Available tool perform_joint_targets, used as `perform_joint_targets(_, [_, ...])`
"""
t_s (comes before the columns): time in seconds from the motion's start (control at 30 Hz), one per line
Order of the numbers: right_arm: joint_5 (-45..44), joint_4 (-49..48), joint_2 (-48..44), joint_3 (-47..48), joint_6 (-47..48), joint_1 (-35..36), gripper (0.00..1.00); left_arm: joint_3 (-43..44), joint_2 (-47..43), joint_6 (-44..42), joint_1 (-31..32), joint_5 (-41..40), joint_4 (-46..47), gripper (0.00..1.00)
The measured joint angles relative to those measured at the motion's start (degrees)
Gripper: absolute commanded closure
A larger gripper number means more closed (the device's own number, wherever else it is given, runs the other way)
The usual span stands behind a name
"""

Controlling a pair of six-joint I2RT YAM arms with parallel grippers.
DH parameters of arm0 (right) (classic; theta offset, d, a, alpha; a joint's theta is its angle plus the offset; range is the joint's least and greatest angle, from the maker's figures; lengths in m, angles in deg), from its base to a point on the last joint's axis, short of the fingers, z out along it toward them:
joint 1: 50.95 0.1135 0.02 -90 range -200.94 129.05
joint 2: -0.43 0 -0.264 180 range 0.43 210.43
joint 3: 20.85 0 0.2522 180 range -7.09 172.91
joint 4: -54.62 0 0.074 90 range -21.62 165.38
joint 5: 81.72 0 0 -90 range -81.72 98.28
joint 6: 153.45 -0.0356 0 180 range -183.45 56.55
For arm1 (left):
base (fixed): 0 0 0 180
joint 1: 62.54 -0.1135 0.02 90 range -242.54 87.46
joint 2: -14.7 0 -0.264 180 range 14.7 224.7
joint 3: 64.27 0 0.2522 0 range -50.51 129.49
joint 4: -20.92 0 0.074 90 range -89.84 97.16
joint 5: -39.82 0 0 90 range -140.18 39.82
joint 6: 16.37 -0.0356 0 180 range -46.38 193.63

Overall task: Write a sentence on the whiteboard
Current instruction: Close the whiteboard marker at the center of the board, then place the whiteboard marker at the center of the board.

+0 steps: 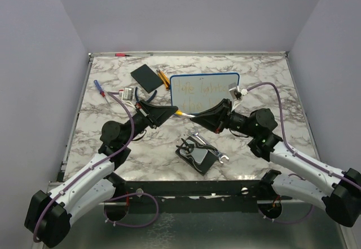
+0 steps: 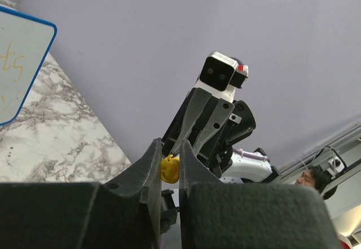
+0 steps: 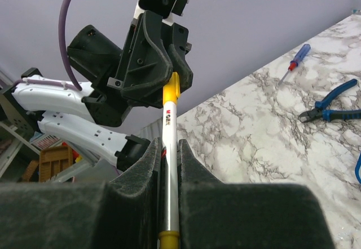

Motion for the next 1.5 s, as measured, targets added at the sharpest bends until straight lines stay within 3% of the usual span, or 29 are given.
perform_joint_targets(1.03, [2.7,-10.2,7.5,5.2,-0.6,0.0,1.00,0.0,0.3,-3.7,5.9,-14.8,9.6,1.00])
perform_joint_targets(1.07, [2.7,-10.0,7.2,5.2,-0.5,0.0,1.00,0.0,0.3,-4.1,5.9,-14.8,9.4,0.97])
perform_joint_targets(1.2, [0.6,-5.2,5.1,5.2,0.8,0.0,0.99,1.1,-0.4,-7.9,5.9,-15.3,3.7,0.52])
perform_joint_targets(1.3, [-4.6,1.2,3.2,5.7,2.7,1.0,0.99,3.3,-0.8,-12.0,6.9,-11.3,-6.4,0.29])
perform_joint_targets(1.5, [-16.1,16.0,-3.5,5.4,5.4,1.5,1.00,11.1,-0.3,-23.8,4.8,-9.4,-29.6,0.07])
